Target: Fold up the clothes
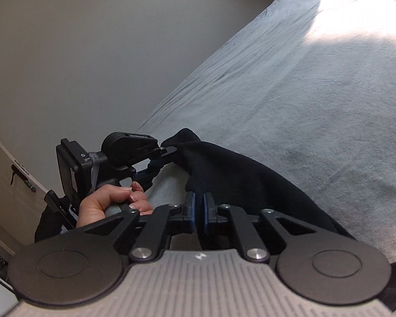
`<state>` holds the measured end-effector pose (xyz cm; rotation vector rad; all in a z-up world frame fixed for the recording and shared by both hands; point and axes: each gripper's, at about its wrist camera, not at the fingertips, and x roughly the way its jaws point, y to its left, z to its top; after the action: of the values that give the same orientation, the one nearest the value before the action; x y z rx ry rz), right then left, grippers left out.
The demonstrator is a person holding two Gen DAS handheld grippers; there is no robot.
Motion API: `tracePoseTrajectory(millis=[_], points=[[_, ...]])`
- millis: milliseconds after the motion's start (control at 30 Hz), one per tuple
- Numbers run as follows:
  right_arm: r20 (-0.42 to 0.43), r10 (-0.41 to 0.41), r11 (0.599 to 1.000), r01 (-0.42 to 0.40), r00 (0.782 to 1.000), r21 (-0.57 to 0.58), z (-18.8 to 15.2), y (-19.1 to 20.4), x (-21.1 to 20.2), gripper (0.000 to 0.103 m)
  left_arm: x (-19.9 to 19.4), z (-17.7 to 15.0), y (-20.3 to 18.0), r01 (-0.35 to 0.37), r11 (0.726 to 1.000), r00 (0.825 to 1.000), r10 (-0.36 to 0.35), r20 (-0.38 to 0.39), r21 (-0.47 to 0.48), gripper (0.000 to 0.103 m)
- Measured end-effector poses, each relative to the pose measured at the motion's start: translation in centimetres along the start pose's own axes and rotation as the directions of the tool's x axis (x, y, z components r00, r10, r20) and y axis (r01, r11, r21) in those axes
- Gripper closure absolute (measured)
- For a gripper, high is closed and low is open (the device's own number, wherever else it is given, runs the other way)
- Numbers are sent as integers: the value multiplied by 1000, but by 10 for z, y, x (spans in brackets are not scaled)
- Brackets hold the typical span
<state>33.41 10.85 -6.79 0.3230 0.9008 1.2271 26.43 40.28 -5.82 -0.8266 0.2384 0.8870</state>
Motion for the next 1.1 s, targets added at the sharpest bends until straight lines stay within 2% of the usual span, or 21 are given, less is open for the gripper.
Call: tracePoseTrajectory(millis=[167,300,333,367,400,467,567,700,767,867,900,967,1100], points=[[-94,-24,997,17,995,-72,-7,8,15,96,-12,6,-11,-26,997,998,22,57,66,96],[-140,-32,993,16,990,-116,-12,10,25,95,-13,12,-14,-78,991,996,72,53,112,91],[-148,-33,992,14,988,-123,-13,10,27,94,-12,13,-14,-70,991,997,65,49,110,78],[-157,-34,992,13,987,-129,-13,10,29,94,-12,15,-13,-62,992,997,57,44,109,59],[-161,-29,991,8,986,-134,-14,11,29,93,-12,16,-13,-54,993,998,50,40,107,52],[-168,-18,990,-7,986,-143,-15,12,30,85,-13,17,-13,-41,993,999,37,35,108,48],[-170,-18,985,-12,985,-170,-15,16,26,84,-12,19,-15,-20,993,1000,18,12,116,43],[-53,-37,988,28,998,-154,-4,14,-7,82,-8,17,-17,-2,991,1000,6,-27,131,42],[39,-69,991,73,997,-110,1,4,-26,61,-5,14,-17,3,992,999,2,-39,126,42],[161,-158,986,163,974,-19,6,-11,-55,58,-2,12,-16,-15,993,999,21,-43,116,42],[177,-207,977,211,962,-4,6,-15,-57,58,0,12,-16,-12,994,999,18,-49,112,42],[179,-307,950,313,935,-5,5,-19,-54,69,2,11,-16,-13,994,998,19,-59,112,42],[115,-370,922,380,922,-82,2,-13,-45,69,4,8,-17,-12,993,997,20,-69,119,42]])
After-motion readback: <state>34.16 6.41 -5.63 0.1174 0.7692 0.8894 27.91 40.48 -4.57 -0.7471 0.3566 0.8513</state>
